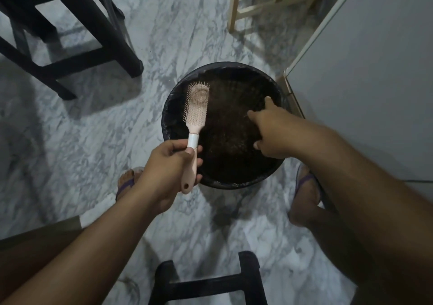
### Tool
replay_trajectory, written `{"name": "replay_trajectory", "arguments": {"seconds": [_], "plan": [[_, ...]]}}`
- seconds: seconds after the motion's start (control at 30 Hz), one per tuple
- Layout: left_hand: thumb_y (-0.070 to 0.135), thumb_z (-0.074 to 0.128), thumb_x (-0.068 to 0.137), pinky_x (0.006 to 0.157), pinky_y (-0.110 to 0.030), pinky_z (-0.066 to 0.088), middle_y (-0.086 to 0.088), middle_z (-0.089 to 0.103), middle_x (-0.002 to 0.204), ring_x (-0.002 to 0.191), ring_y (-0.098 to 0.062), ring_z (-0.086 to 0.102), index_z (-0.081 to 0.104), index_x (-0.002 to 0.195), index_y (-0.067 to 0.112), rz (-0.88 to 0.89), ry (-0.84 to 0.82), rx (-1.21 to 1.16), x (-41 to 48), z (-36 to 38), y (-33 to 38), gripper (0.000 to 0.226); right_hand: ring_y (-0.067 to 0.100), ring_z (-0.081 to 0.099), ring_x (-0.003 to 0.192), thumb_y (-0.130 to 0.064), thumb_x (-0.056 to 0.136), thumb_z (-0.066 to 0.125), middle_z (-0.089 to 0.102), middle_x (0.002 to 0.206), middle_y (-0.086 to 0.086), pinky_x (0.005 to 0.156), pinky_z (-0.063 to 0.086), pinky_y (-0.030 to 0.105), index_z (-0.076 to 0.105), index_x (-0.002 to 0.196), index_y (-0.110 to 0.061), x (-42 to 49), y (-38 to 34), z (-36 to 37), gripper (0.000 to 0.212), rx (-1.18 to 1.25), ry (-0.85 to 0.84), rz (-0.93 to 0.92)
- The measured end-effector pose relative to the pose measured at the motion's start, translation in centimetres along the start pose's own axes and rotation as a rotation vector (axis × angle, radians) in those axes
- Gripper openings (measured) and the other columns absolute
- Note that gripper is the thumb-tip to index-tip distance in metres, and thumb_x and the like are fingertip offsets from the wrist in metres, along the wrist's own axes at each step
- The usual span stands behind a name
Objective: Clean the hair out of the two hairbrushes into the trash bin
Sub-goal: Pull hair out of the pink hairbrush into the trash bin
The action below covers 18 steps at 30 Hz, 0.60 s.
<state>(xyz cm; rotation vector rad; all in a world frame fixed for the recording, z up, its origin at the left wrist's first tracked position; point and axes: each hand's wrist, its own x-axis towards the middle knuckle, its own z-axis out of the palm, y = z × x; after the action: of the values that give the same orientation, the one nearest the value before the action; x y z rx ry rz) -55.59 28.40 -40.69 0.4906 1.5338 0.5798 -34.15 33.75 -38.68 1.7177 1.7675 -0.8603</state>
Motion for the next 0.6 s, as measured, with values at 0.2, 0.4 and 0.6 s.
{"name": "replay_trajectory", "arguments": {"seconds": [0.2,0.4,0.6], "plan": [[0.01,0.054,0.101,0.068,-0.038,0.059,-0.002,0.072,0.112,0.091,-0.019,0.069,0.061,0.117,0.012,0.04,-0.052,0.034,-0.6,0.4,-0.1,0.018,0.025,0.033,0.148,-0.047,0.08,0.079,0.021,0.165,0.005,0.118,0.035,0.042,0.006,0.159,-0.029,0.0,-1.7,-0.1,0.108,0.603,0.401,-0.292],[0.009,0.055,0.1,0.064,-0.035,0.06,-0.003,0.073,0.11,0.086,-0.017,0.07,0.062,0.117,0.012,0.074,-0.05,0.055,-0.6,0.7,-0.3,0.019,-0.009,0.066,0.073,-0.022,0.079,0.085,0.077,0.098,-0.003,0.082,0.055,0.009,0.076,0.112,-0.014,1.0,-2.6,0.5,0.036,0.652,0.541,-0.363],[0.01,0.054,0.101,0.069,-0.039,0.06,-0.003,0.071,0.115,0.089,-0.018,0.068,0.06,0.121,0.01,0.06,-0.016,0.052,-0.3,0.3,-0.5,0.021,-0.006,0.066,0.065,-0.022,0.082,0.081,0.077,0.082,-0.005,0.075,0.057,0.015,0.081,0.092,-0.014,0.3,-1.7,-1.6,0.013,0.677,0.851,-0.49]]}}
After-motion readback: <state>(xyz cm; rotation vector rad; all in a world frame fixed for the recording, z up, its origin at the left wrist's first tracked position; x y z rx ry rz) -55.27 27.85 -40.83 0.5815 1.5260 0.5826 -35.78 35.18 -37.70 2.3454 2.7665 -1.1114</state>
